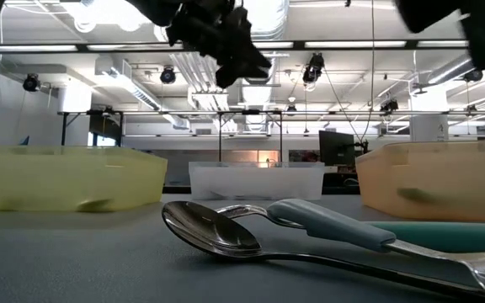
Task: Sort silverware by color (type)
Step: Put the green spoon into the orange bin
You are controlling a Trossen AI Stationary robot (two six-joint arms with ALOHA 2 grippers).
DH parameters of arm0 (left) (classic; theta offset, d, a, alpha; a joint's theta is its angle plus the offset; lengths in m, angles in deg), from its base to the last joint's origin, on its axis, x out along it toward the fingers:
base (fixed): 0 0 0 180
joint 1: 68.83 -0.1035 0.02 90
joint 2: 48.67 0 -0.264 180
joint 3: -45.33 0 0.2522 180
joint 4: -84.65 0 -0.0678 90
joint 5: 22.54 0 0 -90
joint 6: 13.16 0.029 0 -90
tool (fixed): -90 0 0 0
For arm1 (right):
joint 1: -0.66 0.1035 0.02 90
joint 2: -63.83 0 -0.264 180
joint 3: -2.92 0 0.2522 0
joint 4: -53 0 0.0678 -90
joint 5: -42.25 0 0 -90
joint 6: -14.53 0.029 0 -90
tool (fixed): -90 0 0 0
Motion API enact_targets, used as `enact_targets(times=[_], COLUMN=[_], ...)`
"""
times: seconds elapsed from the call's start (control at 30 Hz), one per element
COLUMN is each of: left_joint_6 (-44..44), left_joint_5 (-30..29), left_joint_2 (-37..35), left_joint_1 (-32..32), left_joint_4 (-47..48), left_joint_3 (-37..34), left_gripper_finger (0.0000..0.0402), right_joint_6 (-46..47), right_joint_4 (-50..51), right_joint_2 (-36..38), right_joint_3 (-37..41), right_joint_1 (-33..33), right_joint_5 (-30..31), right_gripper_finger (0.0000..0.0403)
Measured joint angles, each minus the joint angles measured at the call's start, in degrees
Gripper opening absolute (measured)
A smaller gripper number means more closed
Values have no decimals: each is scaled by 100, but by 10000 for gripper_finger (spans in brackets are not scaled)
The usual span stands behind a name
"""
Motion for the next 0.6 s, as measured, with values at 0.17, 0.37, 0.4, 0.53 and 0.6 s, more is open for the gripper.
enact_targets(times=[0.17, 0.37, 0.4, 0.53, 0.6], left_joint_6=[0, -116, -174, -332, -376], left_joint_5=[280, 310, 310, 307, 306], left_joint_2=[-2, -9, -9, -9, -9], left_joint_1=[263, 693, 759, 1030, 1162], left_joint_4=[203, 427, 484, 732, 896], left_joint_3=[393, 908, 1020, 1501, 1762], left_gripper_finger=[123, 123, 123, 123, 123], right_joint_6=[299, 771, 865, 1262, 1480], right_joint_4=[-177, -823, -1065, -1600, -1572], right_joint_2=[-524, -1362, -1478, -1919, -2118], right_joint_3=[0, 0, 0, -2, -4], right_joint_1=[901, 1582, 1666, 1962, 2068], right_joint_5=[-13, -170, -194, -194, -188], right_gripper_finger=[96, 96, 96, 96, 96])
